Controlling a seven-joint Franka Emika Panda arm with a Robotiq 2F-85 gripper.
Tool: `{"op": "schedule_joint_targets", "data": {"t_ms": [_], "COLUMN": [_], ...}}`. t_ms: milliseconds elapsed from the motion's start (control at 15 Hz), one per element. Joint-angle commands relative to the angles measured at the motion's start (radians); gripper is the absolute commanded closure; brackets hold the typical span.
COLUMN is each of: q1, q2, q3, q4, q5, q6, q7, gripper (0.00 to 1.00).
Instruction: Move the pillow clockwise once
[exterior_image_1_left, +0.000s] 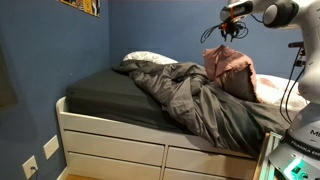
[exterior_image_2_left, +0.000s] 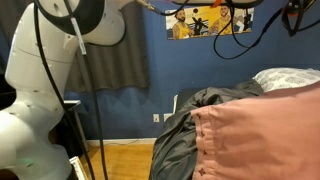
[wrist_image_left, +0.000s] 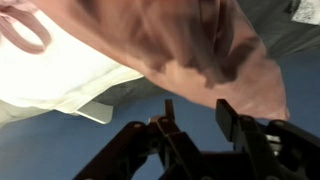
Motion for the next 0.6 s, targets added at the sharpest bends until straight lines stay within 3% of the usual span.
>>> {"op": "schedule_joint_targets", "data": {"t_ms": [0, 200, 533], "q1": [0.011, 0.03, 0.056], "q2": [-0.074, -0.128, -0.262], "q3": [0.071, 0.139, 0.261], "q4": [-0.047, -0.11, -0.325], "q5": [0.059, 0.093, 0.201], "q6": [0.072, 0.112, 0.182], "q7": [-0.11, -0.194, -0.313], "gripper": [0.2, 0.02, 0.0]}}
